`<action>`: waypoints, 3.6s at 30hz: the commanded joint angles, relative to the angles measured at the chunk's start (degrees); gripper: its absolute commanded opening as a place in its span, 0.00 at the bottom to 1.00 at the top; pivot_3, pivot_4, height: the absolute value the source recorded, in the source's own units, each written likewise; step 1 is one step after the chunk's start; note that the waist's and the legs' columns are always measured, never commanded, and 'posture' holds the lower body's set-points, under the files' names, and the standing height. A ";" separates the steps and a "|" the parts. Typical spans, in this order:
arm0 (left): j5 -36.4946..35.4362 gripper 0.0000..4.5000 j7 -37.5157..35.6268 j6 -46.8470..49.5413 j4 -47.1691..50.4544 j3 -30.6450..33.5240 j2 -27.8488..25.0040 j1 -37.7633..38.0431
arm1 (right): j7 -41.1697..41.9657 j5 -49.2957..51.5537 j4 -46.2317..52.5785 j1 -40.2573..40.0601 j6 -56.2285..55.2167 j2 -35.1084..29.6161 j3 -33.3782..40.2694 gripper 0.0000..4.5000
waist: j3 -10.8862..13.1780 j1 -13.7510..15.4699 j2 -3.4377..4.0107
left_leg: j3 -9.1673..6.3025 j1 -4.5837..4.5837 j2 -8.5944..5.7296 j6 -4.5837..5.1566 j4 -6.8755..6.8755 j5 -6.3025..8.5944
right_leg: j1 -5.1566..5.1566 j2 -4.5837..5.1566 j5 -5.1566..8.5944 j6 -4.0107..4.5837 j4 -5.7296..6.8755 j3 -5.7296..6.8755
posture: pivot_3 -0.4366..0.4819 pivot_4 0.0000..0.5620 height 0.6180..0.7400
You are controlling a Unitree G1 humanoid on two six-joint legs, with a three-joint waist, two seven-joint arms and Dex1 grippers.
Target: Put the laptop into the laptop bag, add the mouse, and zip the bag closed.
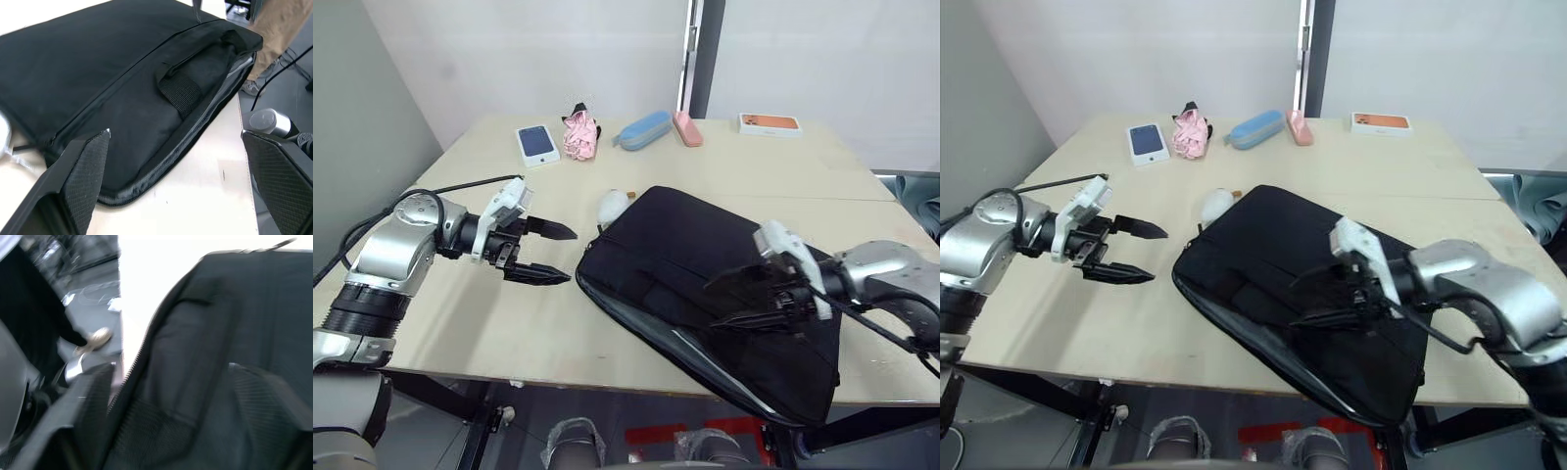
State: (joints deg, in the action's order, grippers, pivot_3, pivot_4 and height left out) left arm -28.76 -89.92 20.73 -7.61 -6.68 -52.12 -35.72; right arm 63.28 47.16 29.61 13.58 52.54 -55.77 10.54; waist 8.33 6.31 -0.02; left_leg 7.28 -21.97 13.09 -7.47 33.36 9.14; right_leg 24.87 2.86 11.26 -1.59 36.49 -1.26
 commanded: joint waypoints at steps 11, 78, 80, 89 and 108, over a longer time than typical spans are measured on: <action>9.44 1.00 -2.58 -37.11 -36.78 -17.86 11.17 -15.77 | -11.13 21.04 20.53 -38.45 7.33 8.49 46.32 0.99 | -0.10 2.33 -0.04 | 0.15 0.06 0.01 0.11 0.11 0.02 | -0.01 0.04 0.01 -0.04 -0.02 -0.12 | 0.48 0.27 1.00; 12.99 0.11 0.86 -23.67 -27.77 1.84 5.71 0.16 | 6.37 -27.97 -18.59 9.30 -21.48 -1.32 -18.01 0.18 | -0.19 -1.19 -0.19 | 0.12 -0.09 -0.70 1.13 -0.14 -0.17 | -0.01 0.71 0.11 -0.28 -0.28 0.01 | 0.48 0.27 1.00; 13.01 0.11 1.13 -22.49 -25.95 2.23 5.94 1.01 | 6.87 -25.37 -15.44 6.75 -19.86 -2.55 -14.89 0.34 | -0.19 -0.78 -0.19 | 0.14 -0.05 -0.69 1.09 -0.12 -0.15 | -0.03 0.72 0.10 -0.28 -0.22 -0.01 | 0.48 0.27 1.00; 14.23 0.11 1.09 -21.54 -26.69 1.96 7.74 -0.82 | 3.87 -20.72 -6.05 -10.96 -16.13 -6.02 -2.50 0.79 | -0.21 -0.15 -0.22 | 0.17 0.00 -0.67 0.93 -0.02 -0.04 | -0.07 0.71 0.10 -0.28 -0.19 -0.06 | 0.48 0.27 1.00; 14.68 0.11 -0.04 -21.85 -27.29 3.08 7.98 -1.28 | -1.00 -34.08 -13.20 -9.00 -28.15 -1.13 -13.40 0.48 | -0.21 -0.72 -0.23 | 0.22 0.02 -0.70 0.68 0.16 0.10 | -0.08 0.76 0.10 -0.29 0.06 -0.15 | 0.48 0.27 1.00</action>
State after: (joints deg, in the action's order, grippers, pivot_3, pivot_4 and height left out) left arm -13.32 -89.39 -1.35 -36.56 -4.86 -43.57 -36.97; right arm 60.70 12.57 16.04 4.19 25.00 -56.98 -1.65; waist 8.11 5.59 -0.26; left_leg 7.50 -21.94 12.40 -6.79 33.52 9.25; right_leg 24.79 3.62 11.36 -1.88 36.55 -1.40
